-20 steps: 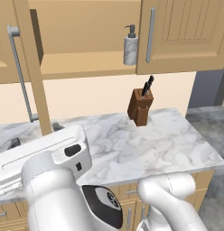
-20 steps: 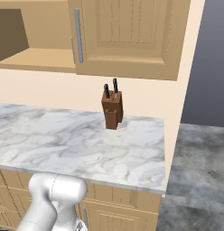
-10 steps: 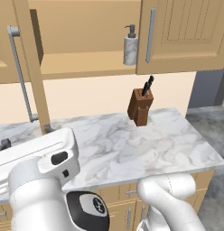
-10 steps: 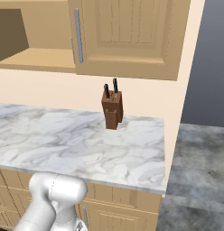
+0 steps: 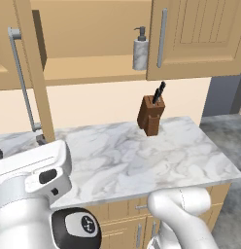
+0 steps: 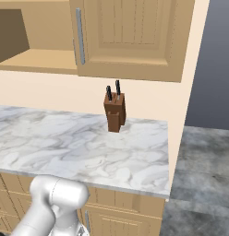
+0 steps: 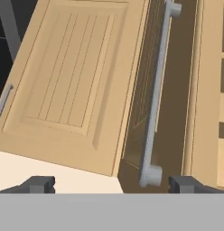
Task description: Pick up the dish brush and soap dispenser from the sink, and place them back in the cabinet, and close the cabinet doors.
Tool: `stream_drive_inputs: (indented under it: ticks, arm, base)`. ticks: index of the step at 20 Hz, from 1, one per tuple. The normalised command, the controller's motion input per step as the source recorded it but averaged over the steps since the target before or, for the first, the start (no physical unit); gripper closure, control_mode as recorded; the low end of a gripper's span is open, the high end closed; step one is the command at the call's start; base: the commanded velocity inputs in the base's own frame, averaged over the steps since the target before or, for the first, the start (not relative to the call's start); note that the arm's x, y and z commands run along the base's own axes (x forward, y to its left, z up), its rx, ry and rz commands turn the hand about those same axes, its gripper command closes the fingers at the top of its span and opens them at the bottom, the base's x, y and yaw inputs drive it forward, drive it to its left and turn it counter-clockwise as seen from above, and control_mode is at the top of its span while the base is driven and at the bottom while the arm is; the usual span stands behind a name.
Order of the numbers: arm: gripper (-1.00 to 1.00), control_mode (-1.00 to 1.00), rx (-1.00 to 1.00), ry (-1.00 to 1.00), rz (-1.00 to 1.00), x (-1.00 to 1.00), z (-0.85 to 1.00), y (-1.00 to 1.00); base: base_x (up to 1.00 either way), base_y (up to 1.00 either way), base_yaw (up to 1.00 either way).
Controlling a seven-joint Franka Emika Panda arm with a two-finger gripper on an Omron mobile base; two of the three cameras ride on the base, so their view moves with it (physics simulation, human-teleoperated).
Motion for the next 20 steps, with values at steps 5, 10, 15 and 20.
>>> stream_drive_inputs:
  ticks: [5,10,15,20]
  arm:
    - [-1.0,-1.0,0.0,-0.04,-0.03,0.22,-0.08,0.15]
    - [-1.0,-1.0,0.0,-0.03,-0.03,0.24,-0.11,0.19]
    - [-1.0,-1.0,0.0,-0.03,-0.03,0.14,-0.07,0.11]
    - [-1.0,-1.0,0.0,-0.04,-0.1,0.23,0.0,0.0]
  base:
    - [0.0,0.0,0.0]
    - [0.0,0.0,0.0]
    - [0.0,0.0,0.0]
    - [0.0,0.0,0.0]
